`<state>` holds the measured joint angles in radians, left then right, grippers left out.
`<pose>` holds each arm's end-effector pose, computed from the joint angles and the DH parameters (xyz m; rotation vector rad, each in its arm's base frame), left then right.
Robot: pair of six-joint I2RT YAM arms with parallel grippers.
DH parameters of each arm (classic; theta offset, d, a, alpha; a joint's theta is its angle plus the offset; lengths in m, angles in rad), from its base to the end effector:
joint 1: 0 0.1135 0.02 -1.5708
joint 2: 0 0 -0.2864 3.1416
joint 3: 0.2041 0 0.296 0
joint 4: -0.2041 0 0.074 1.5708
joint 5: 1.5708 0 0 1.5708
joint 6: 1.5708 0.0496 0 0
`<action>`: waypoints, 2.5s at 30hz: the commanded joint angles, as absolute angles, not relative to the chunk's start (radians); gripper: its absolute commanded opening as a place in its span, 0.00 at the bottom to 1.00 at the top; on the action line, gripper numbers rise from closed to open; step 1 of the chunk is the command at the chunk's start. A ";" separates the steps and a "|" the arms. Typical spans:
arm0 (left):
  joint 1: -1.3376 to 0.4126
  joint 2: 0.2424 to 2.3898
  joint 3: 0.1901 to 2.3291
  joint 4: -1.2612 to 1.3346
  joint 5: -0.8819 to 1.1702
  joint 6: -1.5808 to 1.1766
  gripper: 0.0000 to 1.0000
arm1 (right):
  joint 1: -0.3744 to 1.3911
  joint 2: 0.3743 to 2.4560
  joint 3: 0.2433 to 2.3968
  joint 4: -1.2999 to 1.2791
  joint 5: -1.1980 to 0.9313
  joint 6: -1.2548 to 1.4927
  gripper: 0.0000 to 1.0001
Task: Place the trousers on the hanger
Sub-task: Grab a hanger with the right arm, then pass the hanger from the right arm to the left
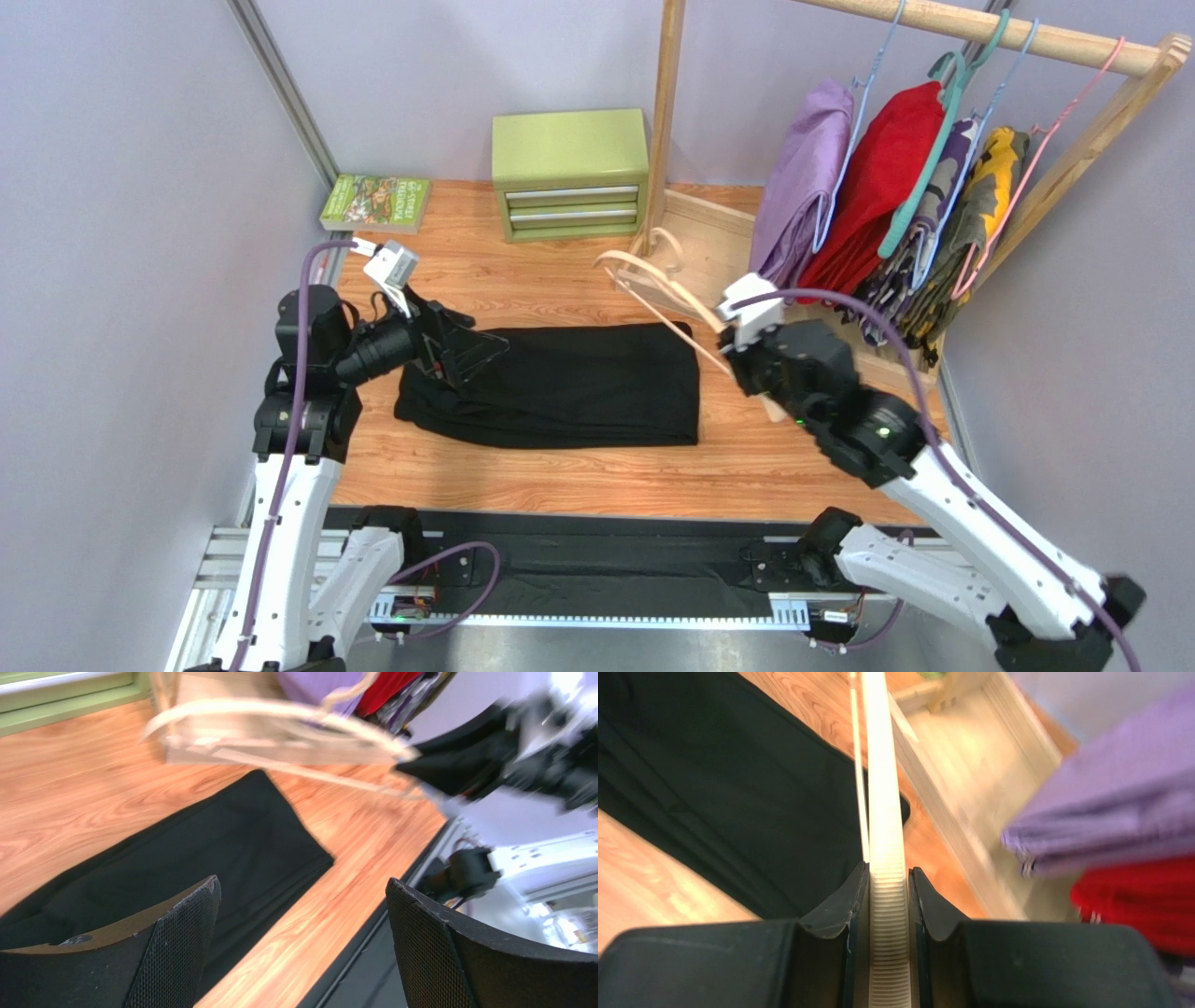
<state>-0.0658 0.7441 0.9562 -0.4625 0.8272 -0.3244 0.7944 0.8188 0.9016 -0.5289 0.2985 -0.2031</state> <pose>0.1814 -0.0485 0.4005 0.3673 1.8199 -1.0212 0.1630 0.1452 0.3540 -0.7854 1.8358 0.0791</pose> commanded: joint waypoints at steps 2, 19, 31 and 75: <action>-0.199 0.782 1.029 -0.305 0.672 -0.600 0.93 | 1.003 0.945 0.848 -0.022 0.609 -0.622 0.00; -0.297 0.985 0.963 -0.029 0.571 -0.943 0.77 | 1.204 1.216 0.854 0.373 0.729 -0.997 0.00; -0.249 0.899 0.899 -0.248 0.471 -0.793 0.00 | 1.233 1.086 0.787 0.046 0.634 -0.829 0.19; 0.049 1.425 1.072 -0.787 0.827 -0.180 0.00 | 0.342 1.738 1.109 -0.755 -0.370 0.061 0.87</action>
<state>0.0406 1.3621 1.0004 -0.7074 0.8639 -0.3271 0.3470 1.6909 1.0840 -0.8021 -0.3550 0.0128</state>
